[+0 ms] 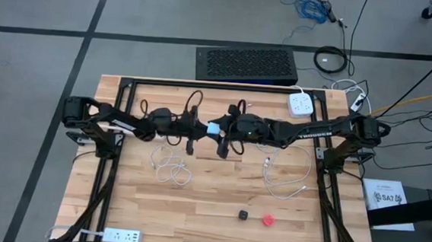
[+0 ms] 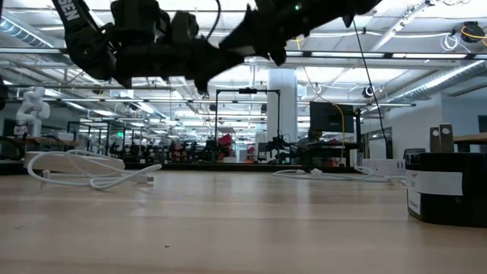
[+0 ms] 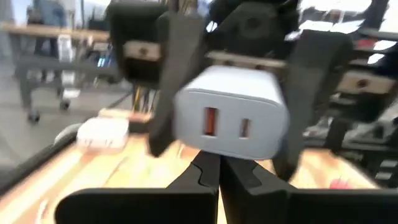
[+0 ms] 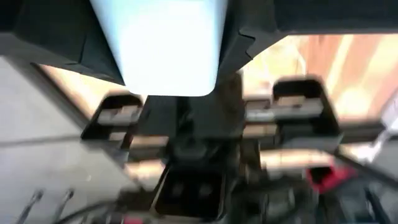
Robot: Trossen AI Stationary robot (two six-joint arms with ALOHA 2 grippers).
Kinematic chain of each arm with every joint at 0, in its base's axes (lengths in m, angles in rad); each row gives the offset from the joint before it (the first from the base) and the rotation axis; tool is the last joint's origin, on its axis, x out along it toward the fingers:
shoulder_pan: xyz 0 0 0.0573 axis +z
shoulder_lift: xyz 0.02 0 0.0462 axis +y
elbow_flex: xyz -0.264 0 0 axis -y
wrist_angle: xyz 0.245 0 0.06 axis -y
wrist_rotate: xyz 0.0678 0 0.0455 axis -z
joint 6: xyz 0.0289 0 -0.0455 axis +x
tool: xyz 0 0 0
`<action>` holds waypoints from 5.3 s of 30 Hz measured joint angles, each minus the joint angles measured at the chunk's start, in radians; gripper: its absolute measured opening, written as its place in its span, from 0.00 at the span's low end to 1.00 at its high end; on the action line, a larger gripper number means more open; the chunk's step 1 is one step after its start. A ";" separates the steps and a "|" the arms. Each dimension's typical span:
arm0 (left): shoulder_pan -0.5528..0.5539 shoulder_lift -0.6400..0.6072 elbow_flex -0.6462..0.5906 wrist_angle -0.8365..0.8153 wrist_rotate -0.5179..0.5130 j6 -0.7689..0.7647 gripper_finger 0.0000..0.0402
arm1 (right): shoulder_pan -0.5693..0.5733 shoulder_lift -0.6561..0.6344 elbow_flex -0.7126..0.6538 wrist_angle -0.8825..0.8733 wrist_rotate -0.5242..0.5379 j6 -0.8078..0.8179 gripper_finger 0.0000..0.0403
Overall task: Insert USB
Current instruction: Insert the white charger adapter into the white outlet extension
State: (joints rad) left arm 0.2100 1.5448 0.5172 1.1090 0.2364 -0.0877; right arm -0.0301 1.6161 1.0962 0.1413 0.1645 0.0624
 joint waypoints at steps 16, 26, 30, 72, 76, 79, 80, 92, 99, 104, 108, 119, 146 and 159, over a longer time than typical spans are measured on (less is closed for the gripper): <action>0.005 -0.002 0.001 -0.353 -0.236 0.100 0.01 | -0.117 0.208 -0.001 -0.275 -0.066 0.076 0.41; 0.005 -0.002 0.000 -0.405 -0.254 0.121 0.01 | -0.139 0.284 0.001 -0.248 -0.096 0.114 0.57; 0.007 -0.001 0.000 -0.413 -0.254 0.121 0.01 | -0.139 0.256 0.078 -0.387 -0.093 0.111 0.75; 0.006 0.000 -0.002 -0.527 -0.197 0.095 0.01 | -0.130 0.493 0.449 -1.078 -0.147 -0.009 0.39; 0.006 0.000 -0.002 -0.520 -0.220 0.094 0.01 | -0.128 0.476 0.451 -1.019 -0.144 -0.011 0.39; 0.006 0.000 -0.003 -0.515 -0.242 0.087 0.01 | -0.119 0.453 0.451 -1.001 -0.139 -0.007 0.39; 0.006 0.000 -0.008 -0.494 -0.242 0.078 0.01 | -0.114 0.440 0.451 -0.998 -0.136 -0.009 0.39; 0.041 0.001 -0.227 0.199 -0.034 -0.055 0.01 | -0.003 0.139 0.306 -0.653 0.063 0.003 0.39; 0.025 0.001 -0.244 0.366 0.106 -0.065 0.01 | 0.044 0.000 0.041 -0.054 0.068 -0.053 0.39; -0.024 0.001 -0.191 0.365 0.110 -0.065 0.10 | 0.045 -0.002 -0.014 0.074 0.065 -0.051 0.39; -0.042 0.000 -0.171 0.339 0.078 -0.064 0.25 | 0.047 -0.003 -0.016 0.089 0.083 -0.060 0.39; -0.041 -0.001 -0.167 0.296 0.041 -0.081 0.53 | 0.049 -0.002 -0.017 0.124 0.096 -0.071 0.39; -0.058 0.002 -0.179 0.368 0.082 -0.066 0.54 | 0.079 -0.005 -0.011 0.197 0.065 -0.076 0.39; -0.052 0.001 -0.152 0.363 0.050 -0.068 0.53 | 0.099 -0.008 -0.011 0.205 0.076 -0.071 0.39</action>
State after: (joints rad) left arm 0.1580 1.5459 0.3649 1.4723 0.2867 -0.1558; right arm 0.0691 1.6086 1.0855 0.3466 0.2406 -0.0086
